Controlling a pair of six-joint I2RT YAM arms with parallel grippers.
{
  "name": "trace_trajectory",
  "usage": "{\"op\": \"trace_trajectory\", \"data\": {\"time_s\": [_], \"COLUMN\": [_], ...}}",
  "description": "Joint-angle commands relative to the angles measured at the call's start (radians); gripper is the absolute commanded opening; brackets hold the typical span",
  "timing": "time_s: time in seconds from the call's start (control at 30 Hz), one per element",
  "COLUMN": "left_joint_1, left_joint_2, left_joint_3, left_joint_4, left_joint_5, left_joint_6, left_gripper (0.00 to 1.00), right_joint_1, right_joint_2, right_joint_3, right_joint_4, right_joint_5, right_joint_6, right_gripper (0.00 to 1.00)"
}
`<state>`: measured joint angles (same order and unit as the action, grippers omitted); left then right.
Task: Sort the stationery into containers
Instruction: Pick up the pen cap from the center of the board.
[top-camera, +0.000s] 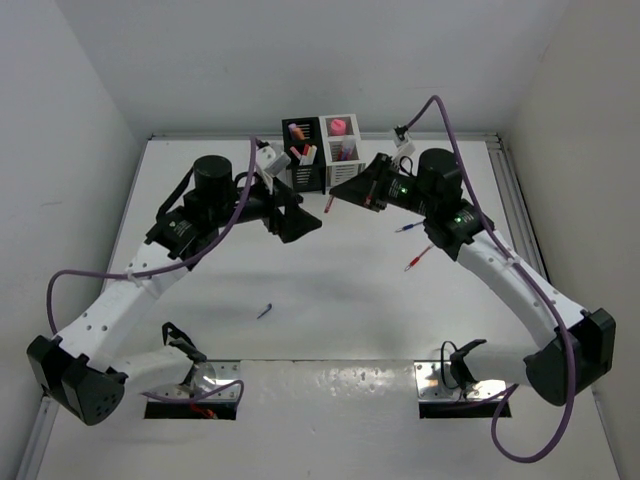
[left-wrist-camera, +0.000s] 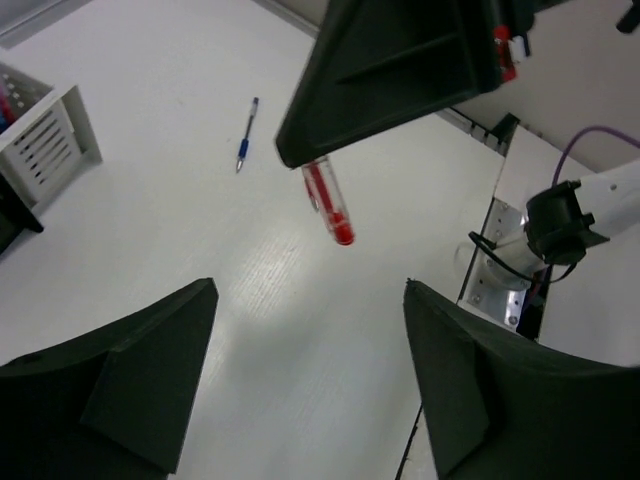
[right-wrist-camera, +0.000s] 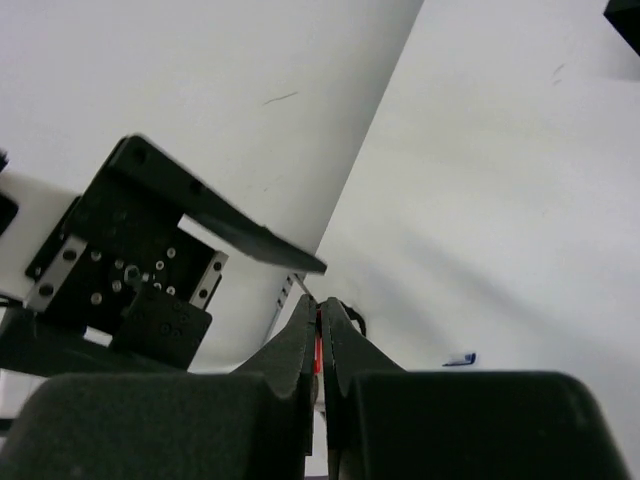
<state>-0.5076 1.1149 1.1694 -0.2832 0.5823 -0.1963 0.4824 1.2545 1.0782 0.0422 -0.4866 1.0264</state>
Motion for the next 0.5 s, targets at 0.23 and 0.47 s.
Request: {"op": "trace_trajectory", "data": {"time_s": [0.23, 0.47], "left_joint_1": [-0.029, -0.034], "left_joint_2": [0.078, 0.126], "left_joint_3": [0.019, 0.055], "left_joint_4": [0.122, 0.096], "left_joint_5": [0.085, -0.025], "left_joint_6": [-0.084, -0.109], "left_gripper": [0.64, 0.61], "right_joint_1": [0.008, 0.024], "right_joint_2": [0.016, 0.019], "right_joint_3": [0.058, 0.065], "right_joint_4": [-0.033, -0.001], "right_joint_5": [0.08, 0.083], "right_joint_6": [0.054, 0.025], "right_gripper": [0.0, 0.0]}}
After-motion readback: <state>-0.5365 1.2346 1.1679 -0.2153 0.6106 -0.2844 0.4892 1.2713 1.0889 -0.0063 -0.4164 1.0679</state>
